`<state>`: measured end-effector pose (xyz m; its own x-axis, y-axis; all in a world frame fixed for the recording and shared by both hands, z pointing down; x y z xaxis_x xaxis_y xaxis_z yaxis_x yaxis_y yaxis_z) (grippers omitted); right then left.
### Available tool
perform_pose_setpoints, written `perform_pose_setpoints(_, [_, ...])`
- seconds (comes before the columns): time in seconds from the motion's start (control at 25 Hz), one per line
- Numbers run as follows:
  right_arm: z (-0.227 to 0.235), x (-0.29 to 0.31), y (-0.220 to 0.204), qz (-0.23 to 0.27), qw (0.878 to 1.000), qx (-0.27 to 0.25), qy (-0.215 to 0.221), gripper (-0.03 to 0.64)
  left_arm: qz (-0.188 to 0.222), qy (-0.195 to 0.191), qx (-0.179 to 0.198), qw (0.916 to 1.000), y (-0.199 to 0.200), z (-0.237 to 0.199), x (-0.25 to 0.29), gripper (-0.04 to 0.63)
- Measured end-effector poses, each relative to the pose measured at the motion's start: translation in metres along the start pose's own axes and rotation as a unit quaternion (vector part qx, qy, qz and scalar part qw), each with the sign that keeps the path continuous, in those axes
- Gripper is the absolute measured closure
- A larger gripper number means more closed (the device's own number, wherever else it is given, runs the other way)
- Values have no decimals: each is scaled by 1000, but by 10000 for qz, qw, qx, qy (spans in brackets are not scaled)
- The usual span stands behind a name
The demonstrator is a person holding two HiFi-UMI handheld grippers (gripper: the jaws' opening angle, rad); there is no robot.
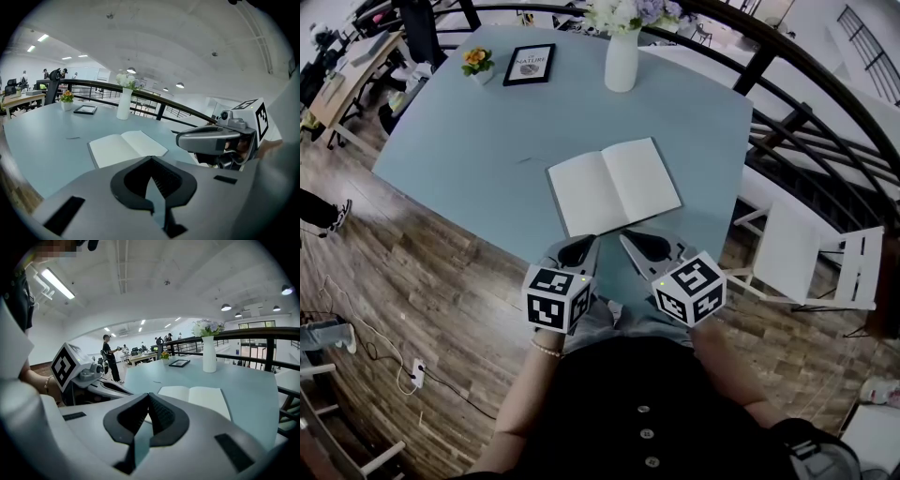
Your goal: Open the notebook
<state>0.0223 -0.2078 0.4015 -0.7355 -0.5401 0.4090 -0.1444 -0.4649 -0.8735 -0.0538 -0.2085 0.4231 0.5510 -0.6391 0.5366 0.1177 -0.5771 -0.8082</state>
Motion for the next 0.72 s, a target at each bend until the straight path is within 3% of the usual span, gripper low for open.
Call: perform_pose_setpoints(0.72, [2,5,-3,-62,9999,95,18,612,-131,-56,-70,9999,-4,0,5,578])
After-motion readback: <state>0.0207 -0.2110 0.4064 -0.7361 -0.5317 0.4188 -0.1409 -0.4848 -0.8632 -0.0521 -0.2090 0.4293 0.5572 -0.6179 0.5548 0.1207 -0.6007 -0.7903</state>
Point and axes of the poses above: the fingertips, and each gripper's own axes: x forward along the fingers, z to its right, y out of its top, the point moved 2 cm from there along -x, backward along the fingers, and after that the axes turned 3 degrees about x, right-handed, at the moved point
